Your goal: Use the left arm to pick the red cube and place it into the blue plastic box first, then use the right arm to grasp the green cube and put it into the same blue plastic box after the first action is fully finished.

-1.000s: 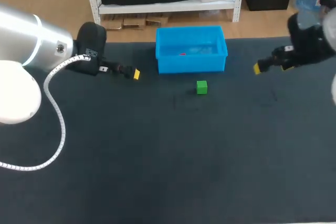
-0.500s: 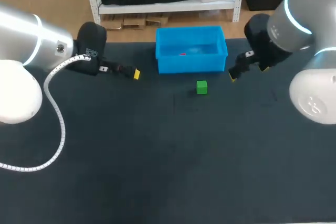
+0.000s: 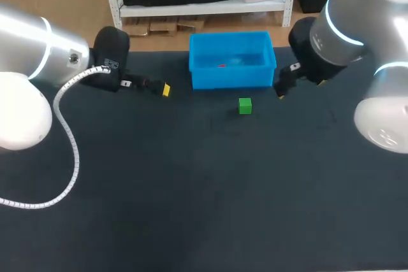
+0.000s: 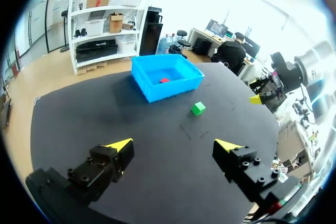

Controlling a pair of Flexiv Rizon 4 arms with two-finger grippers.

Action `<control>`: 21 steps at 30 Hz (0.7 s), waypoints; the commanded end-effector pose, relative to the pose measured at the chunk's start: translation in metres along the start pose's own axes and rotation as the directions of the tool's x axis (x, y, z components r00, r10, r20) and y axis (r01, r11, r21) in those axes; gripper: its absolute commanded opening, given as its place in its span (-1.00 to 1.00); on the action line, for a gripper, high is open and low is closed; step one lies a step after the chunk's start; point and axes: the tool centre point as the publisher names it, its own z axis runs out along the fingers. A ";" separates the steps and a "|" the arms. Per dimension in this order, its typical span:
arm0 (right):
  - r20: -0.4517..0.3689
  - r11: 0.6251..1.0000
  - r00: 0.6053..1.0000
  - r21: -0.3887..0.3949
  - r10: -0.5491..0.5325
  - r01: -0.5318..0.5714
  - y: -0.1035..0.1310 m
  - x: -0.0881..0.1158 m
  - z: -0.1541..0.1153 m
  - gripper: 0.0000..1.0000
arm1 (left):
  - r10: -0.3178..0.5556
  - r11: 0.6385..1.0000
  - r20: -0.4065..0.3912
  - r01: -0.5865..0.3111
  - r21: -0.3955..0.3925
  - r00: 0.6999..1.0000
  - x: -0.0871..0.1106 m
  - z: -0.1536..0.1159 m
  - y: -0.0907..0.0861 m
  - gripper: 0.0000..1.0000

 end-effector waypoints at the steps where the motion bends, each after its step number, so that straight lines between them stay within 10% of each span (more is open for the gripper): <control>1: 0.011 0.997 1.000 0.073 0.002 -0.003 0.002 0.004 -0.001 1.00 | 0.002 1.000 0.007 -0.002 0.009 1.000 0.002 -0.001 0.002 1.00; 6: -0.048 0.973 0.973 0.041 0.227 -0.225 0.001 0.002 0.013 1.00 | 0.002 1.000 0.007 -0.002 0.009 1.000 0.002 -0.001 0.002 1.00; 21: -0.241 0.967 0.936 0.079 0.255 -0.243 0.038 -0.029 0.047 1.00 | 0.002 1.000 0.007 -0.002 0.009 1.000 0.002 -0.001 0.002 1.00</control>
